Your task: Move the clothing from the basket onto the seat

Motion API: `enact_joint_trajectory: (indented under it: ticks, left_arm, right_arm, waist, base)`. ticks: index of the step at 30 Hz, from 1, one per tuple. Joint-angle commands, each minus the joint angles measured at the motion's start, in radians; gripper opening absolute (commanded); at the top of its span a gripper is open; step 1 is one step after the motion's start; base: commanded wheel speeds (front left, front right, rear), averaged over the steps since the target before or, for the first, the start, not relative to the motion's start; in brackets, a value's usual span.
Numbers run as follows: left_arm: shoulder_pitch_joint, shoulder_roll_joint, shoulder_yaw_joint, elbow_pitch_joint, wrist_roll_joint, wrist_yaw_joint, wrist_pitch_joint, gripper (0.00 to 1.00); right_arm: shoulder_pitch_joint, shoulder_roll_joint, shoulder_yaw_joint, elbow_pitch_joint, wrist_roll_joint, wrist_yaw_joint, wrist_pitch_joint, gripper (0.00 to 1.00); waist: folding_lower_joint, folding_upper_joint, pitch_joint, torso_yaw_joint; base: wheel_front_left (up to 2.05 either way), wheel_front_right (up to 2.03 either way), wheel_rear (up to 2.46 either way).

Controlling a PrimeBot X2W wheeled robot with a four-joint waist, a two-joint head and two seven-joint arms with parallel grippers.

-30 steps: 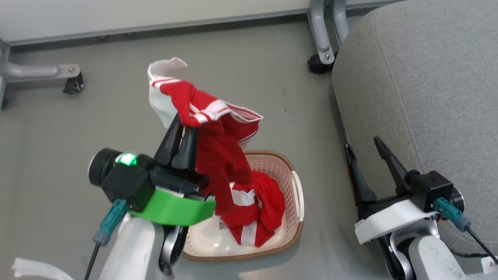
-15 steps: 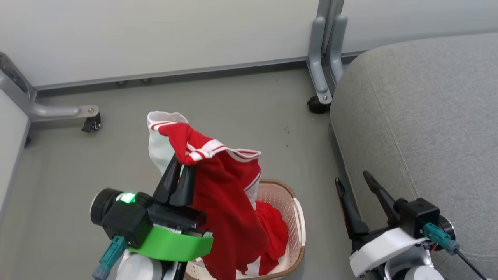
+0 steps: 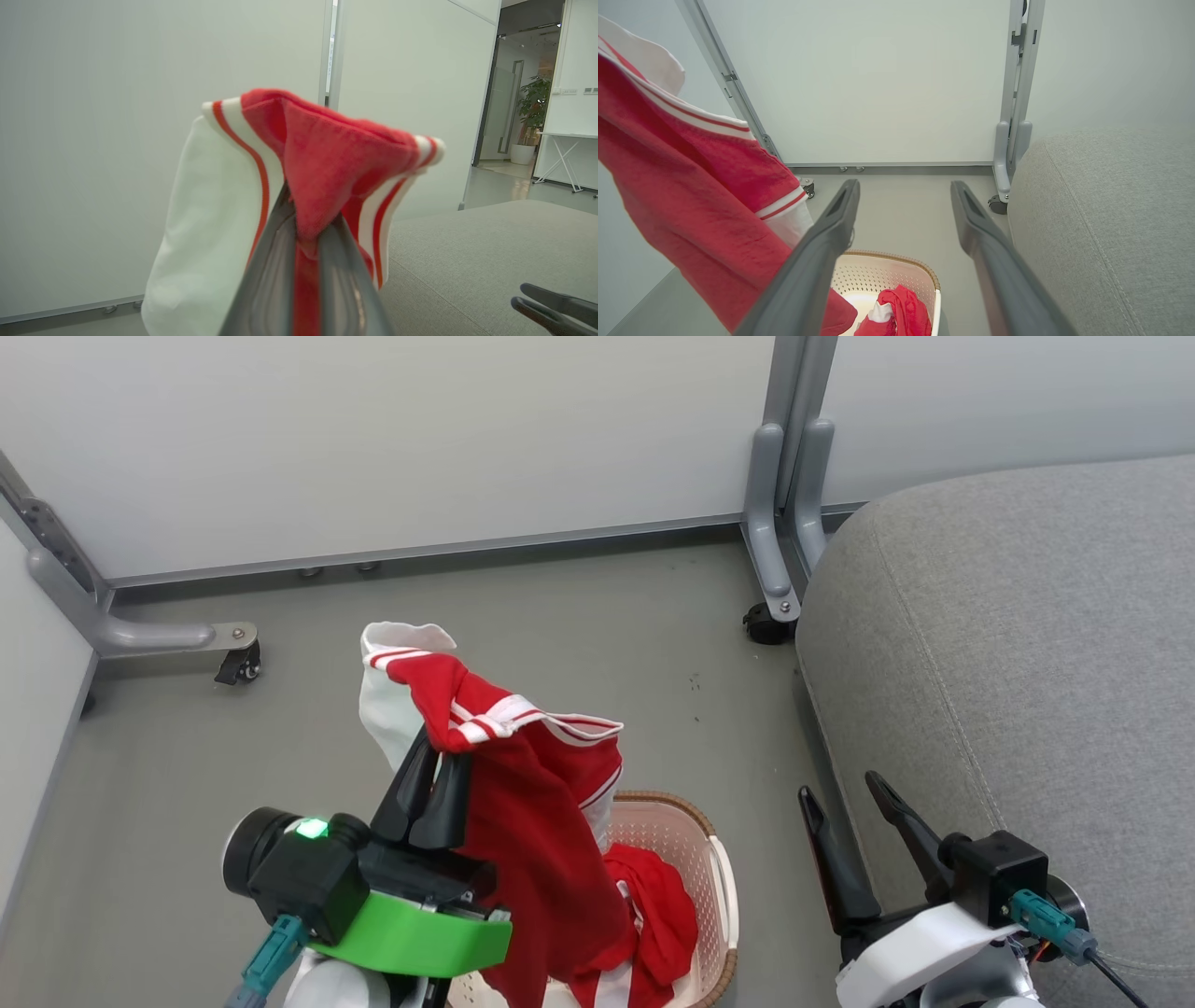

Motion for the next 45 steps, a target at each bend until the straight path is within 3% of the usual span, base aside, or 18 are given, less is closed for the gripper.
enact_joint_trajectory:
  ticks: [1, 10, 15, 25, 32, 45]
  left_arm:
    - [0.005, -0.001, 0.004, 0.000, -0.004, -0.002, -0.004, 0.00]
    - [-0.009, -0.001, 0.007, 0.001, -0.001, -0.008, -0.004, 0.00]
    - [-0.019, -0.001, 0.002, -0.001, -0.001, -0.011, -0.004, 0.00]
    - [-0.046, -0.001, -0.012, 0.003, 0.000, -0.015, -0.004, 0.00]
    - [-0.067, -0.001, -0.032, 0.004, -0.008, -0.017, -0.004, 0.00]
    - [-0.069, -0.001, -0.069, 0.000, -0.012, -0.016, -0.004, 0.00]
  right_arm:
    - [0.012, -0.002, 0.001, -0.004, 0.004, 0.000, 0.004, 1.00]
    - [0.007, -0.004, 0.006, 0.000, 0.006, 0.000, 0.004, 1.00]
    - [-0.024, -0.028, 0.058, 0.003, 0.021, 0.000, 0.008, 1.00]
    - [-0.218, -0.119, 0.365, 0.061, 0.144, 0.000, 0.002, 1.00]
    - [-0.413, -0.147, 0.562, 0.163, 0.248, 0.000, -0.039, 1.00]
    - [-0.663, -0.067, 0.762, 0.391, 0.384, 0.000, -0.120, 1.00]
  waist:
    - [0.0001, 0.0000, 0.001, 0.000]
    - [0.0001, 0.0000, 0.002, 0.002]
    - [0.0001, 0.0000, 0.010, 0.009]
    - [0.0001, 0.0000, 0.042, 0.036]
    - [0.0001, 0.0000, 0.059, 0.062]
    - [0.0001, 0.0000, 0.072, 0.082]
  base:
    - [0.00, 0.00, 0.00]
    - [0.00, 0.00, 0.00]
    - [0.00, 0.00, 0.00]
    - [0.00, 0.00, 0.00]
    - [0.00, 0.00, 0.00]
    - [0.00, 0.00, 0.00]
